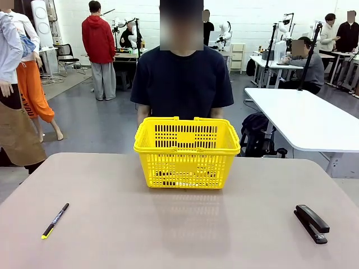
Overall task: Place the items the person wants into the basket.
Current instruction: Pick up the item the person points to and place it in the Market Basket.
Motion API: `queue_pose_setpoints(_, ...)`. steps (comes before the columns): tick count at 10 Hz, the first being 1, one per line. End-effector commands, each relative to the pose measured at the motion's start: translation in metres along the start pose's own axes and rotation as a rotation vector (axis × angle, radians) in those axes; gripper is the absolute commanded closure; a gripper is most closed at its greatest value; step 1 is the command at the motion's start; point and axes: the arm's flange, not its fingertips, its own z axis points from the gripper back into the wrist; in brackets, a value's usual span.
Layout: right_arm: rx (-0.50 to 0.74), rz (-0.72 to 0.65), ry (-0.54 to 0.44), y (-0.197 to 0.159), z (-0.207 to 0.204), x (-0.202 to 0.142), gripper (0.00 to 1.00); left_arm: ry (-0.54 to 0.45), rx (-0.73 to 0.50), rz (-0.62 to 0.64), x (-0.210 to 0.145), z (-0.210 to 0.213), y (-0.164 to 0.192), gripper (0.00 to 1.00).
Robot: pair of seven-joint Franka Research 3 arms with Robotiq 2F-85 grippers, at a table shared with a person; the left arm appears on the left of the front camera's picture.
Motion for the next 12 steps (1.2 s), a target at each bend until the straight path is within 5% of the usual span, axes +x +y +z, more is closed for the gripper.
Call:
queue_pose_setpoints(1, 0.026, 0.121, -0.091, -0.0205, 0.0008, -0.0065, 0.00, -0.018, -0.006, -0.022, -0.0008, 0.0008, 0.0002, 0.00)
queue_pose_setpoints(3, 0.025, 0.188, -0.145, -0.0268, -0.0025, -0.0164, 0.00, -0.018, -0.006, -0.022, -0.0008, 0.0008, 0.0002, 0.00)
queue_pose_setpoints(4, -0.004, 0.104, -0.069, -0.0183, 0.0010, -0.0112, 0.00, -0.018, -0.006, -0.022, -0.0008, 0.0008, 0.0002, 0.00)
queue_pose_setpoints(12, -0.004, 0.104, -0.069, -0.0183, 0.0010, -0.0112, 0.00, -0.018, -0.006, -0.022, -0.0008, 0.0008, 0.0002, 0.00)
